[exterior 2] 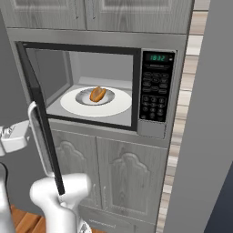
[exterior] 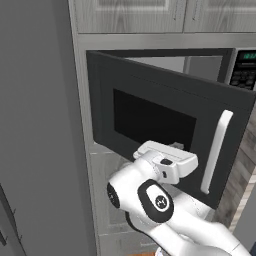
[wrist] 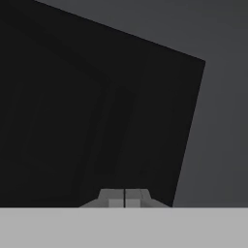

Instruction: Pick the hotdog bun from the counter and place it in the microwave. Then turn on the microwave.

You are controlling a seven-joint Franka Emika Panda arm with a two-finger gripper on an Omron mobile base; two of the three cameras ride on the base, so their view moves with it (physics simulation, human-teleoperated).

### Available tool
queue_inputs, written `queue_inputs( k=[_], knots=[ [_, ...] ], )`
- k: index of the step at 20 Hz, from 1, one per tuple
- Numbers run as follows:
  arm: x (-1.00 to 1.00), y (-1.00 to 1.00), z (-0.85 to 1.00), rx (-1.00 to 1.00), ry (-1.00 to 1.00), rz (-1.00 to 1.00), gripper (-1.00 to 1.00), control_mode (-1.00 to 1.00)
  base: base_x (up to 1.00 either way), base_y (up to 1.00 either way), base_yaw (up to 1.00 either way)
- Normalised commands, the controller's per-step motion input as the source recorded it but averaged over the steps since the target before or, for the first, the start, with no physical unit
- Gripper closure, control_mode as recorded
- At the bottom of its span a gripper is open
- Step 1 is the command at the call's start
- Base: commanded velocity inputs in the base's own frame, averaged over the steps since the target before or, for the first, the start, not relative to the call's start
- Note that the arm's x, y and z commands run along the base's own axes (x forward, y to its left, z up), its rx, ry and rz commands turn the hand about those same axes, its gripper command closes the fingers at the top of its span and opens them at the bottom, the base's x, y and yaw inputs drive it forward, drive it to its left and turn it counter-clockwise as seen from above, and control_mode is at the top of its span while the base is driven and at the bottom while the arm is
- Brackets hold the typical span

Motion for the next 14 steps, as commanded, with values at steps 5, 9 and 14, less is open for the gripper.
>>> queue_inputs(
  k=[5, 9, 14],
  knots=[
    [0.17, -0.13, 0.12, 0.00, 0.00, 0.03, 1.00, -1.00, 0.00, 0.00, 0.00],
    [0.19, -0.14, 0.11, 0.00, 0.00, 0.04, 1.00, -1.00, 0.00, 0.00, 0.00],
    [0.20, -0.15, 0.10, 0.00, 0.00, 0.05, 1.00, -1.00, 0.00, 0.00, 0.00]
  ],
)
